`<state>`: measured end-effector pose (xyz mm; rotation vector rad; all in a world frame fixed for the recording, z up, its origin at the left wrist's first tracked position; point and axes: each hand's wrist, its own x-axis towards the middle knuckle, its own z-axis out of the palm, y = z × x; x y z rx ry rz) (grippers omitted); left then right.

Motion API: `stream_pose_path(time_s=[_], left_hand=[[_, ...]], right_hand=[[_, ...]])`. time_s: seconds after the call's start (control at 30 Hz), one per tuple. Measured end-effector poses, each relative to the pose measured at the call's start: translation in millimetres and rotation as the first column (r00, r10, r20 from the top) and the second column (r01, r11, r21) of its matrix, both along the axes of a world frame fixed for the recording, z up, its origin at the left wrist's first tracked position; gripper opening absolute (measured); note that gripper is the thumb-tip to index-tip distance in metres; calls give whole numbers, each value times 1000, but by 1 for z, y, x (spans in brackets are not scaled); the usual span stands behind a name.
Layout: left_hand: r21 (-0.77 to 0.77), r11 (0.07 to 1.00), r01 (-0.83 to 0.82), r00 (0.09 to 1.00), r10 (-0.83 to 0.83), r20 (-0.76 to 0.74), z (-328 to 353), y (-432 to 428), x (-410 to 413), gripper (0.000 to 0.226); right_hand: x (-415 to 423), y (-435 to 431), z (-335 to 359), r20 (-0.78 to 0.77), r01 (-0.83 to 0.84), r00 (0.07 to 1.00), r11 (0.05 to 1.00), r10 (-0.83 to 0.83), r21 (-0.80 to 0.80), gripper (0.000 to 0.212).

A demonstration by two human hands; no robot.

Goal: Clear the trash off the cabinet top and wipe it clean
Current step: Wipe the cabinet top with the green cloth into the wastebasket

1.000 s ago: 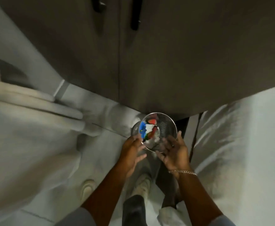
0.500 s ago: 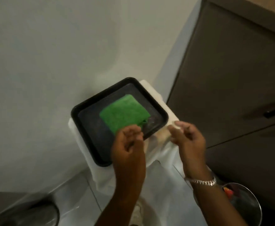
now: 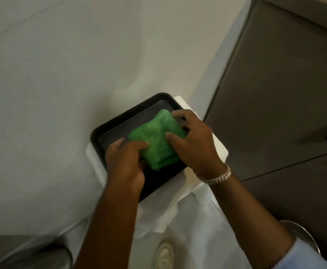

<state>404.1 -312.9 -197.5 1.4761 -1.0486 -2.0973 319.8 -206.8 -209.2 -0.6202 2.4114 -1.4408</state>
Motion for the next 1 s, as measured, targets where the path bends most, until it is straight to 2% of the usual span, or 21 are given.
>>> stream_pose_path(time_s=[0.03, 0.1, 0.13, 0.2, 0.27, 0.33, 0.4, 0.47, 0.5, 0.57, 0.63, 0.67, 0.7, 0.77, 0.8, 0.87, 0.9, 1.0], left_hand=[[93, 991, 99, 992, -91, -82, 6, 1, 2, 53], [104, 948, 302, 944, -283, -168, 10, 19, 8, 54], [70, 926, 370, 914, -350, -206, 11, 33, 10, 58], [49, 883, 467, 855, -437, -279, 1, 80, 9, 62], [93, 830, 550, 810, -503, -303, -20, 142, 2, 60], [147, 780, 608, 785, -564, -257, -54, 199, -9, 54], [223, 699, 680, 733, -646, -212, -97, 263, -22, 45], [311, 610, 729, 677, -710, -195, -147, 317, -31, 39], [353, 558, 751, 644, -738, -201, -172, 344, -34, 38], [426, 444, 788, 569, -790, -228, -222, 383, -35, 33], [452, 344, 823, 480, -847, -230, -266, 405, -34, 41], [406, 345, 846, 434, -889, -149, -292, 414, -33, 45], [316, 361, 877, 380, -925, 1, -319, 423, -34, 46], [98, 368, 925, 300, -862, 408, -370, 439, -31, 53], [45, 325, 945, 256, -817, 517, -388, 446, -30, 55], [38, 176, 984, 124, -813, 570, -418, 460, -28, 56], [41, 135, 990, 87, -817, 570, -427, 463, -29, 58], [21, 140, 990, 105, -821, 562, -422, 460, -26, 53]], right_hand=[[1, 13, 2, 63, 35, 998, 991, -27, -130, 40], [4, 56, 1, 123, 91, 991, 933, -50, -349, 38], [8, 80, 0, 146, 118, 987, 901, -62, -417, 37], [21, 140, -9, 223, 217, 967, 864, -125, -454, 36], [38, 208, -26, 223, 299, 948, 880, -229, -369, 37], [56, 267, -48, 107, 290, 956, 934, -273, -207, 56], [74, 322, -83, -32, 191, 981, 981, -191, 15, 80], [86, 364, -126, -42, 131, 991, 960, -124, 249, 91], [92, 385, -153, -25, 141, 990, 939, -140, 315, 91], [99, 422, -207, -3, 209, 976, 925, -220, 318, 84], [101, 454, -257, 46, 295, 945, 905, -323, 306, 80], [101, 468, -281, 51, 327, 931, 889, -360, 320, 79], [101, 480, -305, 41, 352, 921, 874, -387, 336, 79], [104, 495, -346, 35, 382, 908, 860, -417, 338, 80], [105, 499, -358, 39, 413, 894, 855, -446, 314, 80], [106, 506, -374, 57, 503, 847, 833, -528, 232, 73], [105, 508, -375, 71, 550, 819, 815, -569, 181, 68], [113, 504, -351, 184, 610, 771, 790, -609, 60, 61]])
